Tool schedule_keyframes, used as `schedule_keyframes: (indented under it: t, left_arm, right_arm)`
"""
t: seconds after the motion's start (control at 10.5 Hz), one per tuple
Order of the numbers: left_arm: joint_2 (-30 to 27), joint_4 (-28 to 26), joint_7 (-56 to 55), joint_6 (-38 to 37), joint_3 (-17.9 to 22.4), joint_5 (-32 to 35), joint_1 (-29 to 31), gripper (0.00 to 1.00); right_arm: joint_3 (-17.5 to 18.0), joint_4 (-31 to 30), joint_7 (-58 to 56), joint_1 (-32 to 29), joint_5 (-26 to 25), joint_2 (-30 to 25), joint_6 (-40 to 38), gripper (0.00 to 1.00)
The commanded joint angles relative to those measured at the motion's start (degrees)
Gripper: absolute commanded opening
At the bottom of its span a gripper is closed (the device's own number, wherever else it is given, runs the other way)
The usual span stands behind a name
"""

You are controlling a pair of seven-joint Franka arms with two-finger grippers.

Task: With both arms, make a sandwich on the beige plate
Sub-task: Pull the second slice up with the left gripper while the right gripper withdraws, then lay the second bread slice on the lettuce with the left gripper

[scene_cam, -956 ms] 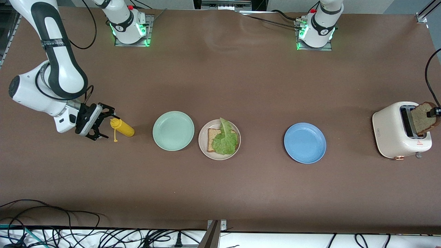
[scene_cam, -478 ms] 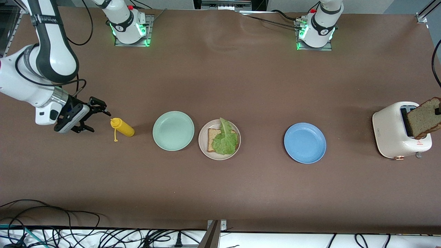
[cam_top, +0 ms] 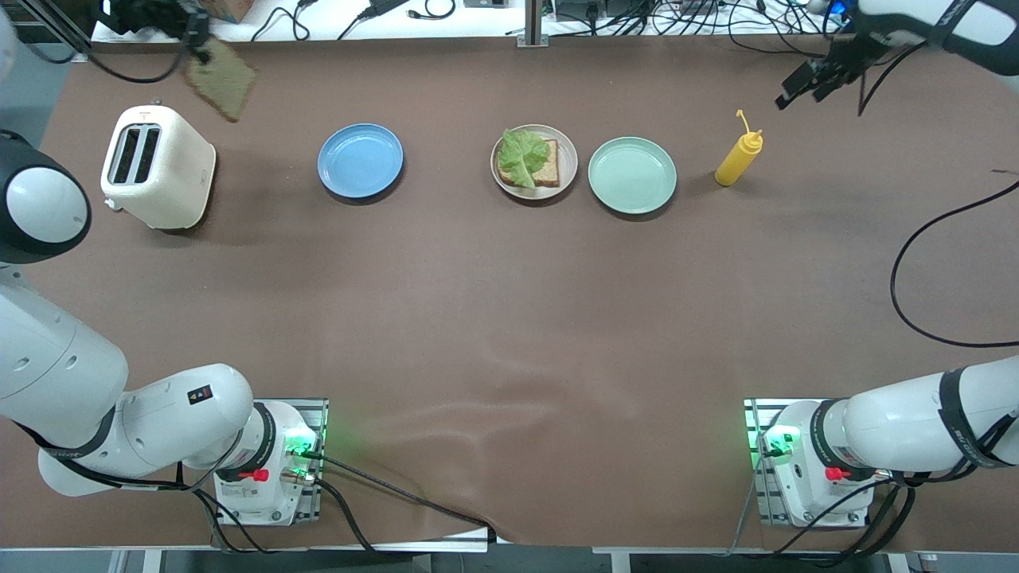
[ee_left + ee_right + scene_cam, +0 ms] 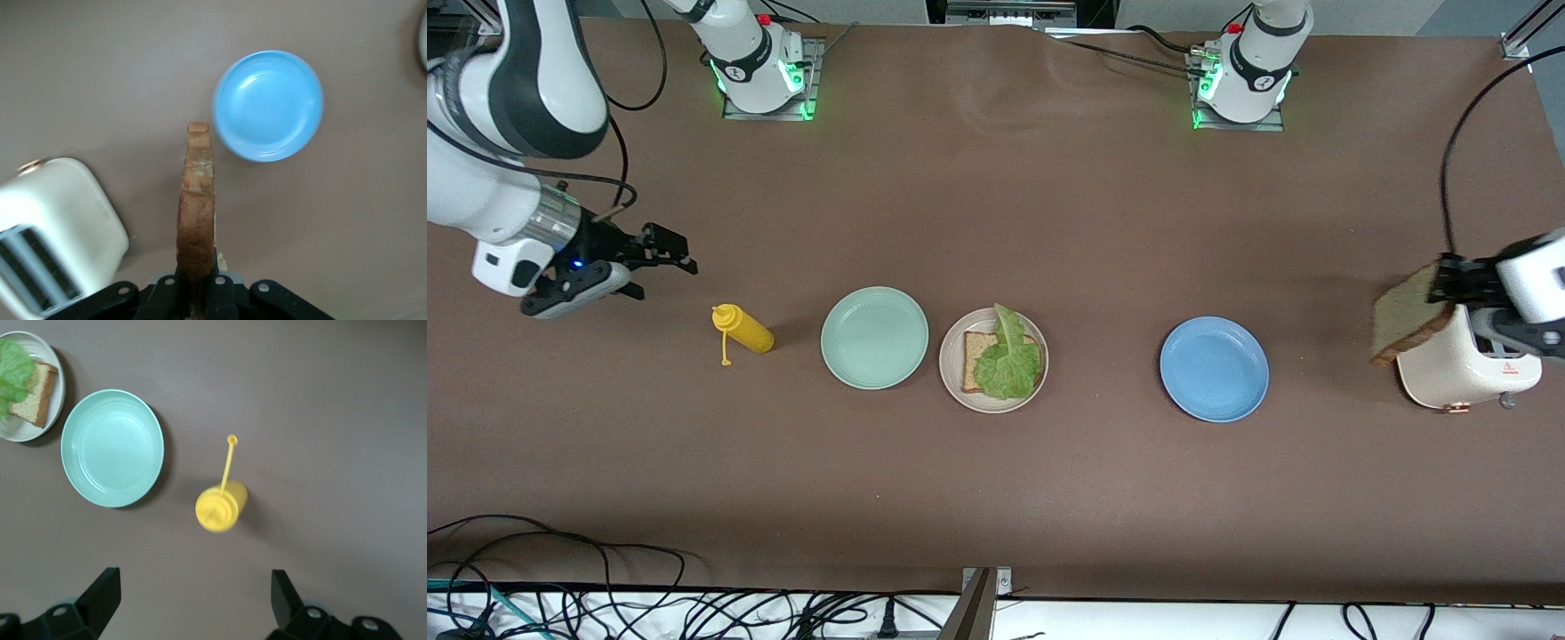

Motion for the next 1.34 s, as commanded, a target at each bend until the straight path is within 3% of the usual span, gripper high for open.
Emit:
schedule_keyframes:
  t: [0.0, 0.19, 0.29, 0.86, 1.05, 1.24]
  left_arm:
    - [3.2, -0.4, -5.1, -0.4, -1.1, -5.9, -5.5, 0.00]
    - [8.2, 0.1, -12.4, 0.8, -1.1, -14.7, -10.7, 0.00]
    - [10.5, 0.5, -14.6, 3.2, -1.1, -18.3, -13.3, 0.00]
    - [21.9, 0.4, -17.9, 29.3, -1.1, -50.1, -23.1, 0.00]
    - [25.3, 0.3, -16.2, 32.6, -0.9, -53.0, -24.6, 0.00]
    - [29.1, -0.4, -5.0, 33.1, -0.9, -60.8, -25.2, 0.00]
  right_arm:
    - [1.3, 8.8, 11.2, -0.8, -7.2, 1.3, -10.9, 1.00]
    - [7.1, 14.1, 17.3, -5.3, -12.6, 1.3, -18.9, 1.00]
    - [7.8, 15.8, 18.9, -5.4, -14.6, 1.1, -21.9, 1.00]
    - [5.3, 16.7, 20.8, -8.1, -14.1, 2.2, -22.4, 1.00]
    - [5.2, 16.6, 20.9, -8.0, -14.1, 0.9, -23.3, 1.00]
    - [4.8, 16.3, 20.7, -7.9, -14.2, -1.7, -24.6, 1.00]
